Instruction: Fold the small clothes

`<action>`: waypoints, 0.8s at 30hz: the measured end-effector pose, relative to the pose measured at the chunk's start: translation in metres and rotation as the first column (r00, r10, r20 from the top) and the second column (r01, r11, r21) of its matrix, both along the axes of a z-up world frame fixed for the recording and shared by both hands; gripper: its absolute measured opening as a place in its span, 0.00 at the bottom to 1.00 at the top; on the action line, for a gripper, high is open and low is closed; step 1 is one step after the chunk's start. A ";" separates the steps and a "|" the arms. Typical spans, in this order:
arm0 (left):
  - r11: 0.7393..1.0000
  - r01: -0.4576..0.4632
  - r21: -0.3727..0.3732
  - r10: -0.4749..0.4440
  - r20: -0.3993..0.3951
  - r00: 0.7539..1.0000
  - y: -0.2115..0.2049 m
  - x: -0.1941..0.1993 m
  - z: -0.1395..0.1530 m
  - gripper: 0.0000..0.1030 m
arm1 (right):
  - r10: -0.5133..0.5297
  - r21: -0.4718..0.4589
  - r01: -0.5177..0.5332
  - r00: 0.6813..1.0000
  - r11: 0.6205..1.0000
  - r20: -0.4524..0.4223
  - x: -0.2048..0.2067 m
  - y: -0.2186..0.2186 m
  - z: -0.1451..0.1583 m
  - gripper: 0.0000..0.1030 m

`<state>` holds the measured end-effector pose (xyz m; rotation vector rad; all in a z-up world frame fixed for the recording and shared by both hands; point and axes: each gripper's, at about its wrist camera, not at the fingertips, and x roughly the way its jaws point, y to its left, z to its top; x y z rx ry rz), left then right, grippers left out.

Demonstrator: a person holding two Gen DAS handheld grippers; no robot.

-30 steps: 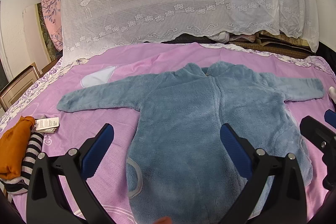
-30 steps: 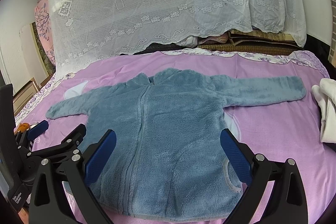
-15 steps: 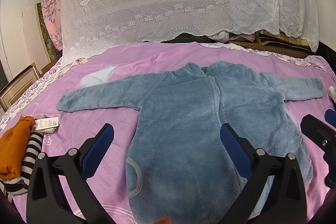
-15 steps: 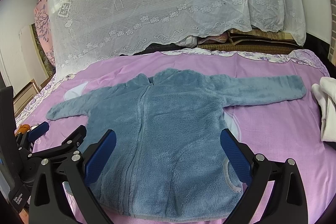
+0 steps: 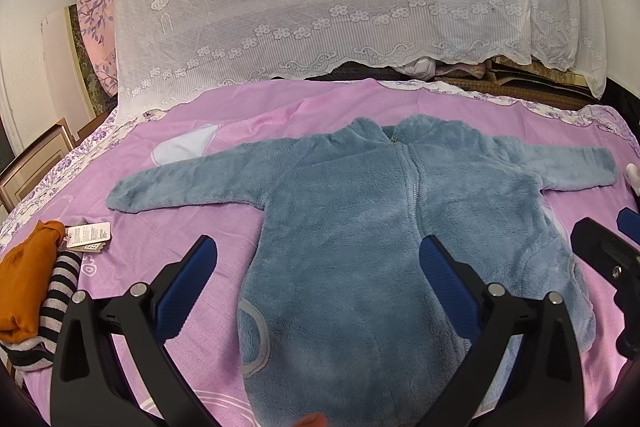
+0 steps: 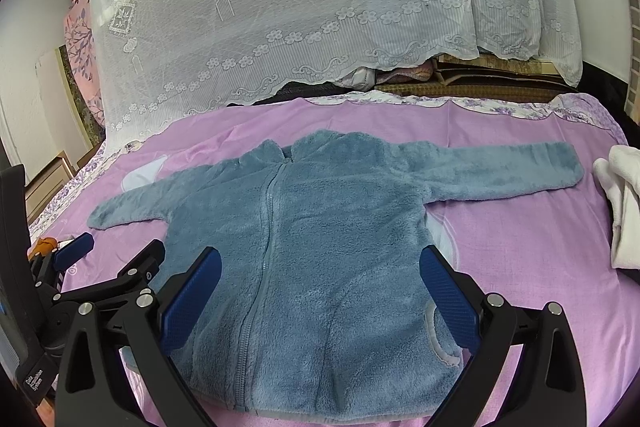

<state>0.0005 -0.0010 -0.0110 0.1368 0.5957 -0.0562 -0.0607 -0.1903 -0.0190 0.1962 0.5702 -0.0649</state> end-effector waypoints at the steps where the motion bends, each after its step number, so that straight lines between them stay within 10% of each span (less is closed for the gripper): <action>1: 1.000 0.000 0.000 0.000 0.000 1.000 -0.001 -0.001 -0.001 0.96 | 0.000 0.000 0.000 1.000 1.000 0.000 0.000 0.000 0.000 0.97; 24: 1.000 0.001 0.001 -0.001 -0.004 1.000 0.000 0.000 -0.002 0.96 | -0.001 0.000 0.001 1.000 1.000 -0.002 0.001 0.000 0.000 0.97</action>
